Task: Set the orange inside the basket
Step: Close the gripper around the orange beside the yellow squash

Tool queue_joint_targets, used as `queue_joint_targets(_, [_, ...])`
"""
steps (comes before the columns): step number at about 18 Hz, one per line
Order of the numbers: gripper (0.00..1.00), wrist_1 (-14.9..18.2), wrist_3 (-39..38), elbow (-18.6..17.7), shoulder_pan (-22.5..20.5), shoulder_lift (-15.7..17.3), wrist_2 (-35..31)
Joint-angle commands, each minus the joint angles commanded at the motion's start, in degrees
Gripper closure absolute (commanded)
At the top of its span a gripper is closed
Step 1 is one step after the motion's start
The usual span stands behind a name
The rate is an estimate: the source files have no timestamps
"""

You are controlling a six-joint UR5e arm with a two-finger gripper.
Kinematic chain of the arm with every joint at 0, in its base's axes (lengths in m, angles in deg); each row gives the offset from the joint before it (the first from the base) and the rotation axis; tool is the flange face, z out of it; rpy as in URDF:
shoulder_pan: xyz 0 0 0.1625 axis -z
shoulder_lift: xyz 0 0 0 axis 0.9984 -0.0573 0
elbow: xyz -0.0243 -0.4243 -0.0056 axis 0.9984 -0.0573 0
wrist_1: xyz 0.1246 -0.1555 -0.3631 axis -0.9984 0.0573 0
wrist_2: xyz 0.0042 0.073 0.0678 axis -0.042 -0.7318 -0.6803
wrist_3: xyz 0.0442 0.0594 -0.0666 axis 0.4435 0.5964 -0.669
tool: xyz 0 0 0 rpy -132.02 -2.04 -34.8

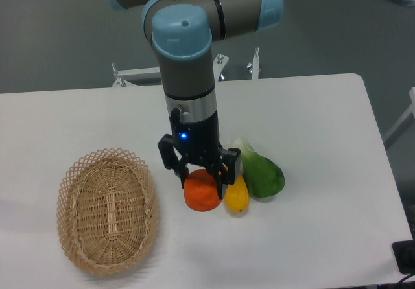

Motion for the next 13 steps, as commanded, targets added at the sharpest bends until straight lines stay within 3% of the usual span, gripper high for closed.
queue_joint_targets(10, [0.26,-0.09,-1.32,0.00,0.26,0.00,0.09])
queue_joint_targets(13, [0.26,-0.09,-5.35,0.17,1.23,-0.09,0.09])
